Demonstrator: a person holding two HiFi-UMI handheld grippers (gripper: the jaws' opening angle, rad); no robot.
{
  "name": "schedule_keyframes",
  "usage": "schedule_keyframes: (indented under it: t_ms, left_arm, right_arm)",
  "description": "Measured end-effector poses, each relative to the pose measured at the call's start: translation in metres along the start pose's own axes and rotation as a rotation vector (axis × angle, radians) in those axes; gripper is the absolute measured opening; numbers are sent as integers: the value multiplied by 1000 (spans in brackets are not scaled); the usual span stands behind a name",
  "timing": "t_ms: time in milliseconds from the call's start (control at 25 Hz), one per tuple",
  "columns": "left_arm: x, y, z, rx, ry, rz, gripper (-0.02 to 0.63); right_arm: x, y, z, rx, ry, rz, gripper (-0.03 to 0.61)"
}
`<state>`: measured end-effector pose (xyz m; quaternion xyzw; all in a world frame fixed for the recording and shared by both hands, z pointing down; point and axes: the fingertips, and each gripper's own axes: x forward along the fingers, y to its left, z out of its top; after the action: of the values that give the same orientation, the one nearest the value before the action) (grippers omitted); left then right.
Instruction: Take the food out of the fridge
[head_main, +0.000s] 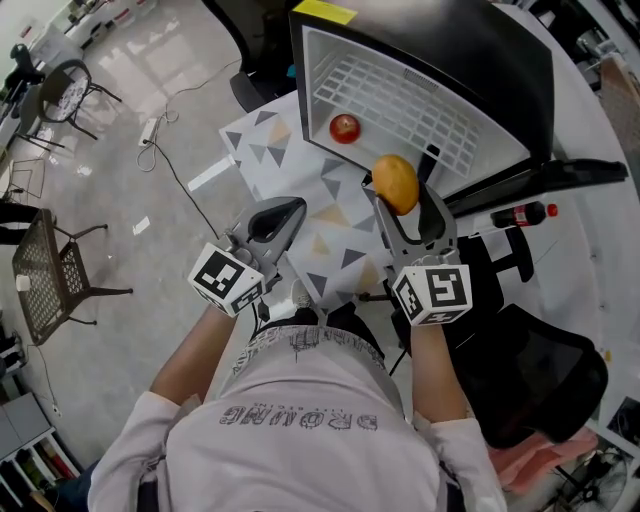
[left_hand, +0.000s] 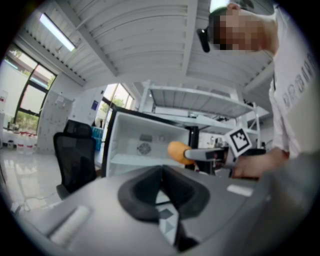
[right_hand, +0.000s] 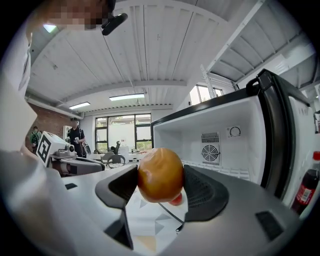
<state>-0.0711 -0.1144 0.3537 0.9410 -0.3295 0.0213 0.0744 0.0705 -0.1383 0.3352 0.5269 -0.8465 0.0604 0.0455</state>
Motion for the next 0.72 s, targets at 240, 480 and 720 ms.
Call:
schedule_keyframes:
  t_ms: [240,480,720]
  left_arm:
    - [0,0,3,2,-2,-2,9]
    - [6,0,6,7,0,-14,9]
    - [14,-2,6,8,2,-34,9]
  right_arm:
    - [-11,-1,5,3,-3,-6,279]
    - [-18,-2,13,7,-17,-10,279]
    - [-20,-4,11,14,-9,-14,279]
